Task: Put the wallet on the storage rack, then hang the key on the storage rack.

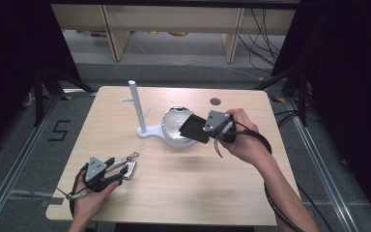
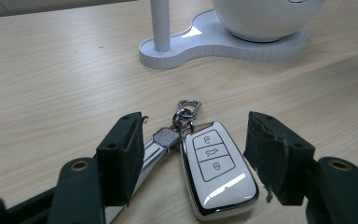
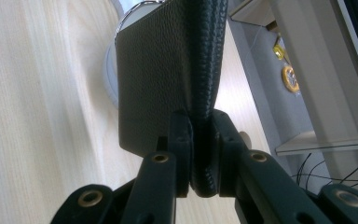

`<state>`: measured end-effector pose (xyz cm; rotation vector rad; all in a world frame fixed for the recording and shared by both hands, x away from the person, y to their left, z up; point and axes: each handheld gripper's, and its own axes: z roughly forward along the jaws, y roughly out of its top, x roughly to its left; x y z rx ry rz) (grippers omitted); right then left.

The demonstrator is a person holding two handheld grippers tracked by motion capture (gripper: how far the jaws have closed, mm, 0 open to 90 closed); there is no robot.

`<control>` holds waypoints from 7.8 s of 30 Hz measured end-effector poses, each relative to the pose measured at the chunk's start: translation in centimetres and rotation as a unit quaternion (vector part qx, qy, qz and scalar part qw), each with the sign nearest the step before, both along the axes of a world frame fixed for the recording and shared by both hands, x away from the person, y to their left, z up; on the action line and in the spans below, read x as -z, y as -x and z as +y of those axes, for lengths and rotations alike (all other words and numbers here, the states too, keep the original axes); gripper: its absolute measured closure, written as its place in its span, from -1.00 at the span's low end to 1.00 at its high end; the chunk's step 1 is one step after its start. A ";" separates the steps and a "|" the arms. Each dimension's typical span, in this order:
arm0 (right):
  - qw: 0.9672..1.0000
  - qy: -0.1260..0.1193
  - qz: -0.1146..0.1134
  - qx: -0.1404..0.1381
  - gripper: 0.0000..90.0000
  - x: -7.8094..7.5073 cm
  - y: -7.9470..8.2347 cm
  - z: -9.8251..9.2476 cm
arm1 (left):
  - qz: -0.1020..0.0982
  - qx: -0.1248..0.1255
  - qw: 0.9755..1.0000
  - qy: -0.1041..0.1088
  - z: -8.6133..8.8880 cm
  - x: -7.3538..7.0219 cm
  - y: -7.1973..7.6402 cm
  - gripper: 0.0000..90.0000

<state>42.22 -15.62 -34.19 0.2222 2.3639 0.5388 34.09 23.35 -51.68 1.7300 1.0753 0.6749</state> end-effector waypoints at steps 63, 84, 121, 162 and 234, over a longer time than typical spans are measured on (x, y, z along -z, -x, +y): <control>0.999 0.022 0.019 -0.019 0.73 3.2 -7.6 5.7 | 0.000 0.004 1.000 0.005 0.2 0.1 -0.1 -0.19; 0.998 -0.055 0.012 0.037 0.25 3.0 -8.9 4.7 | -0.002 0.005 1.000 0.004 0.2 0.0 0.0 -0.19; 0.901 -0.324 0.164 0.238 0.26 10.8 0.0 -9.4 | -0.010 -0.001 1.000 0.008 -0.9 -1.2 -1.2 -0.12; 0.888 -0.322 0.202 0.258 0.20 10.5 1.0 -9.3 | 0.243 0.056 0.962 -0.114 -2.5 -3.0 -9.9 0.30; 0.893 -0.300 0.223 0.251 0.14 11.4 0.7 -8.6 | 0.459 0.088 0.870 -0.156 -4.3 -3.5 -14.6 0.57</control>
